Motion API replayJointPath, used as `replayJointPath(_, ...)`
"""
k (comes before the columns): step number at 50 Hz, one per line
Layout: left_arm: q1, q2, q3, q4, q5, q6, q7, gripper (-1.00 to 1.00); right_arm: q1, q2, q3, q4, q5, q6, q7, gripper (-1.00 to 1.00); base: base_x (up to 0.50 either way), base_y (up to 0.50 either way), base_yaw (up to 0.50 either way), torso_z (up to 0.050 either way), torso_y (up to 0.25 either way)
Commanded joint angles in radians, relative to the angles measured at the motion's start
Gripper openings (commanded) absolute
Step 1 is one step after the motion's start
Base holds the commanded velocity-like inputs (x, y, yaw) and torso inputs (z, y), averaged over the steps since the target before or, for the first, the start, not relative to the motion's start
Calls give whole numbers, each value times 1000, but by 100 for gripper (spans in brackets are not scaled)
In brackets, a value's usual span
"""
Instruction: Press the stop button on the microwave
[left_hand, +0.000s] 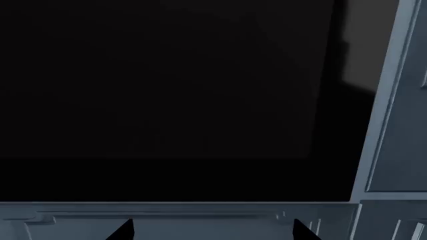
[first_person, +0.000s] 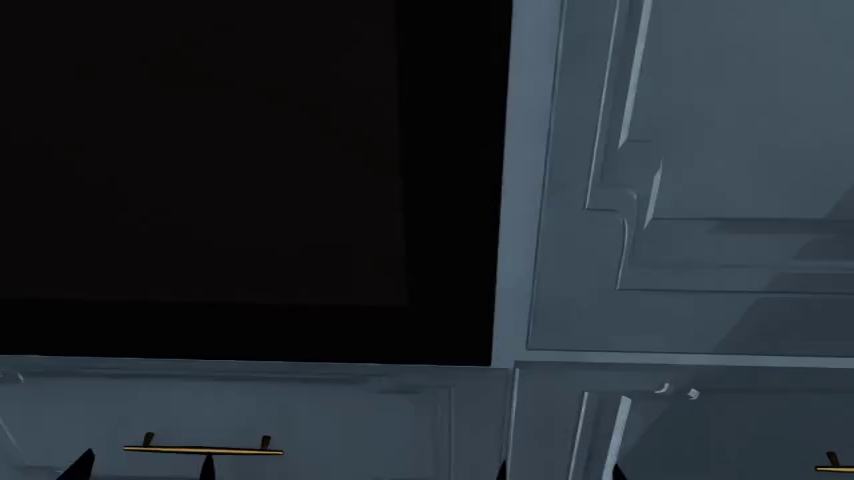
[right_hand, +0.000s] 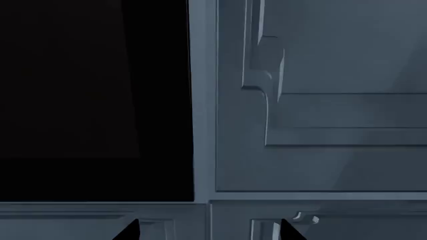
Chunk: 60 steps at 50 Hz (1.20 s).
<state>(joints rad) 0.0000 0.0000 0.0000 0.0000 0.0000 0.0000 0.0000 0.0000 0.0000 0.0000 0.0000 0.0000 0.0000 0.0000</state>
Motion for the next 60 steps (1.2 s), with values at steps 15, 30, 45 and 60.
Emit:
replayJointPath(15,55,-98,-9,6,-14,-27,-98,100,19,66,-75,-193,-1,130,81,100,0,0,0,0,0)
replayJointPath(30,-114,-216,-158,-901,-69,295,-119,100,261,108,-116,-511,11,493,70,100,0,0,0,0,0)
replayJointPath(45,-114,-206,-328,-1309,-23,175,-46,100,711,114,-78,-679,83,905,46,100,0,0,0,0,0)
replayJointPath(60,-75,-196,-354,-1309,-9,118,-31,100,1145,93,-73,-402,100,982,57,100,0,0,0,0,0)
